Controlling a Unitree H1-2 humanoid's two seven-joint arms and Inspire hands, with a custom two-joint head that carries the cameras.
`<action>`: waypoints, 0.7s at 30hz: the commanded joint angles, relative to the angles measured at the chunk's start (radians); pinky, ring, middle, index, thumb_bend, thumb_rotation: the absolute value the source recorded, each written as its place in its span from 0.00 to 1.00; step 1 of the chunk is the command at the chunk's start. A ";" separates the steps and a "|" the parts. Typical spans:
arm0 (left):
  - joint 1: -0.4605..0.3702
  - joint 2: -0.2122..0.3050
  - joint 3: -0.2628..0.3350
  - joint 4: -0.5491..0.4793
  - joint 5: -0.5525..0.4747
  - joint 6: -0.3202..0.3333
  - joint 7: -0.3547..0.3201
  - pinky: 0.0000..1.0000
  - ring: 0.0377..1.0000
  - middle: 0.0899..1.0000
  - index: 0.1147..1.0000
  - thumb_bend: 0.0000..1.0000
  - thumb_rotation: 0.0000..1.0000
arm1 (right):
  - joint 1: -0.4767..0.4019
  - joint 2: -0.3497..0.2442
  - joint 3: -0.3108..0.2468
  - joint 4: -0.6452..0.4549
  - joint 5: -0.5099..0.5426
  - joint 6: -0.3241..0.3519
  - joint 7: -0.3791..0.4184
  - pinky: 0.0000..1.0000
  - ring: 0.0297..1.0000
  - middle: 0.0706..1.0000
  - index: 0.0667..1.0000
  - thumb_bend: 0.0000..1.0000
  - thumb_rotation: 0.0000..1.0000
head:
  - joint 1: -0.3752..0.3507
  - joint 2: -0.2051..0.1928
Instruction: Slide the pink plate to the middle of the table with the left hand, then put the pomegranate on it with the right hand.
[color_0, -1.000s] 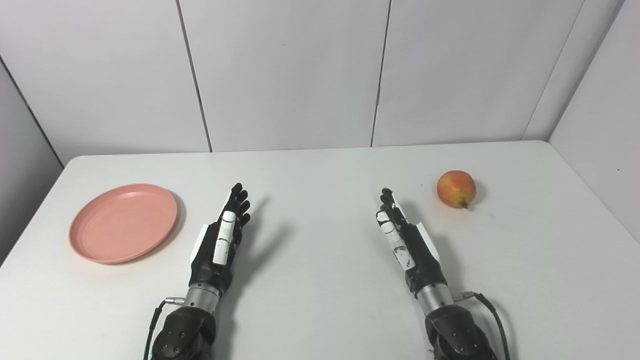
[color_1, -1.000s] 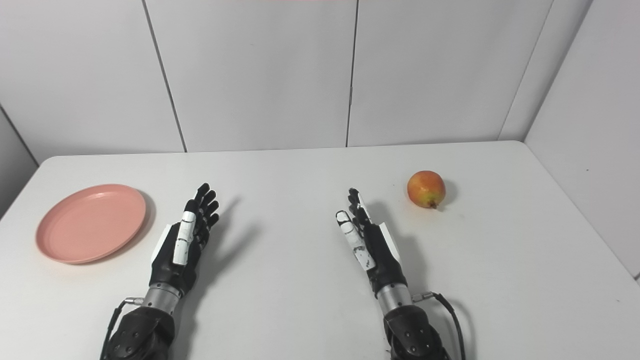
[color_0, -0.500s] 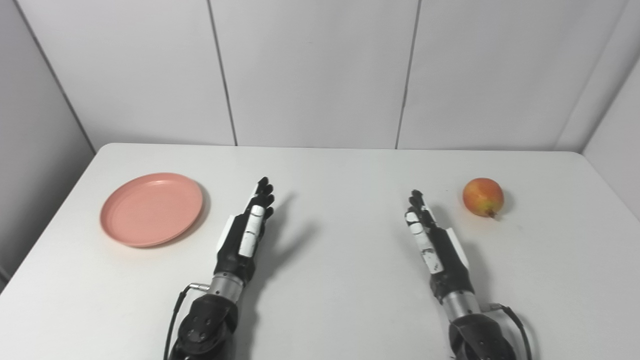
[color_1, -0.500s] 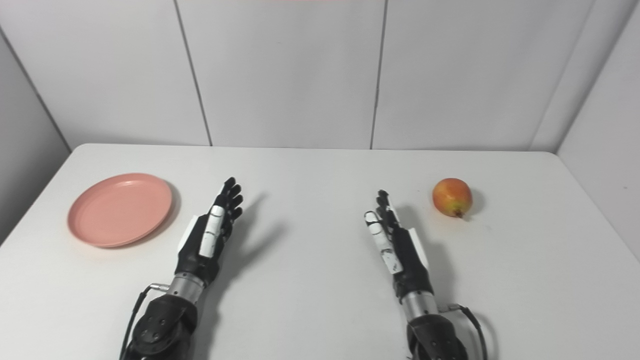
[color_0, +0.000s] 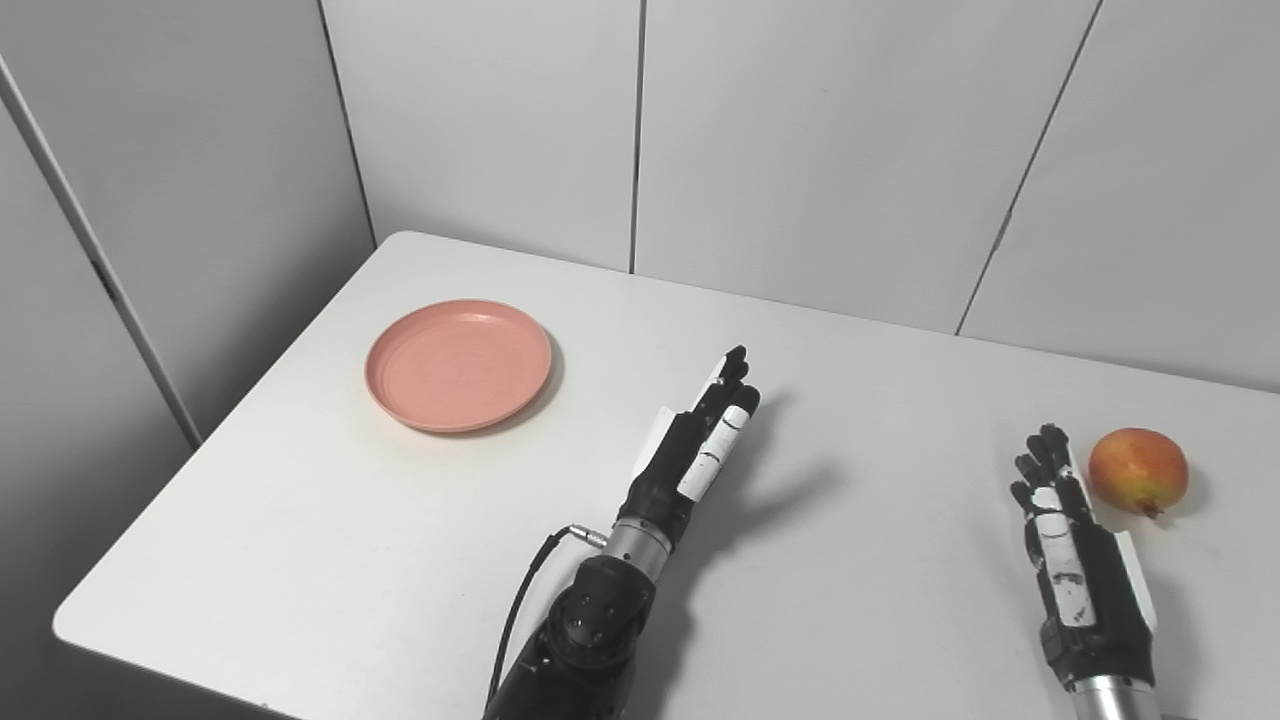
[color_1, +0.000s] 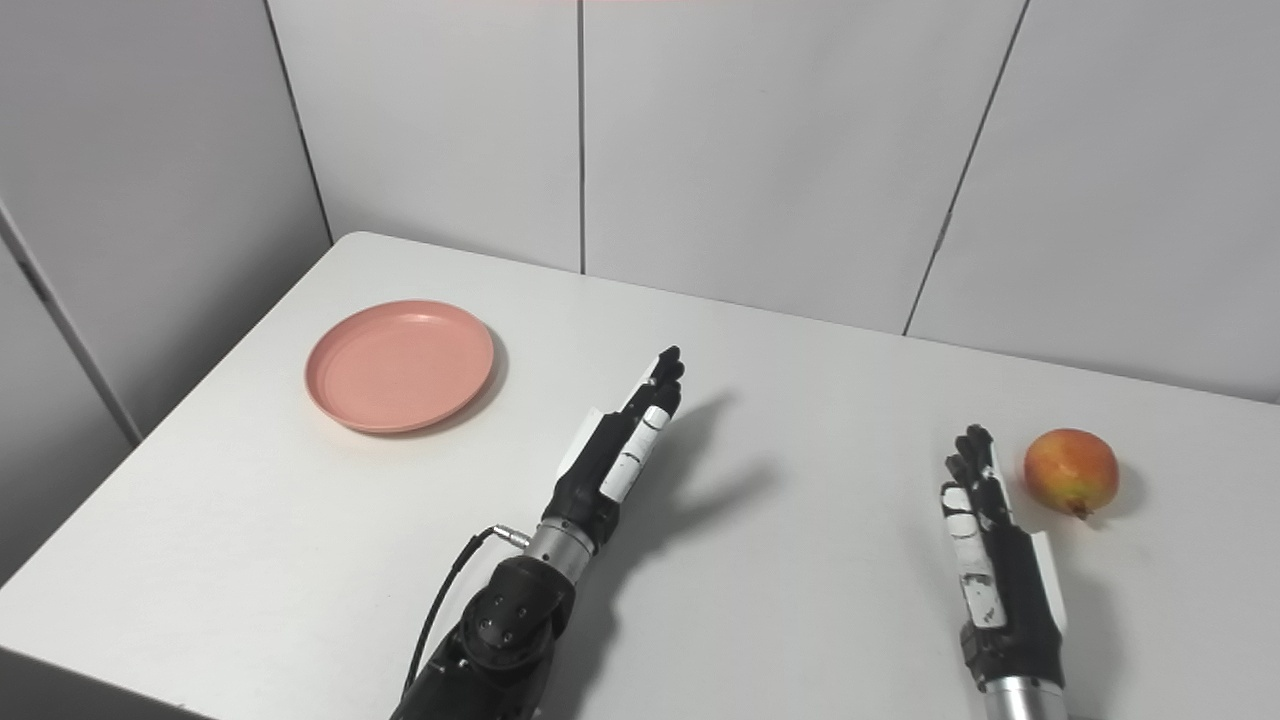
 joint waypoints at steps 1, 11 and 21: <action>-0.009 0.004 0.004 0.025 0.007 -0.032 0.014 1.00 1.00 1.00 1.00 0.66 1.00 | -0.002 -0.004 -0.007 0.025 0.008 -0.057 0.005 1.00 1.00 1.00 1.00 0.60 0.89 | -0.001 -0.001; -0.043 -0.013 0.048 0.035 -0.075 -0.105 0.010 1.00 1.00 1.00 1.00 0.65 1.00 | -0.005 0.004 -0.002 0.029 -0.003 -0.067 0.000 1.00 1.00 1.00 1.00 0.59 0.88 | -0.003 -0.015; -0.090 -0.002 0.115 -0.019 -0.073 -0.143 0.076 0.91 0.92 0.93 0.93 0.69 1.00 | -0.012 0.009 0.000 0.033 -0.011 -0.069 -0.003 1.00 1.00 1.00 1.00 0.60 0.87 | -0.001 -0.015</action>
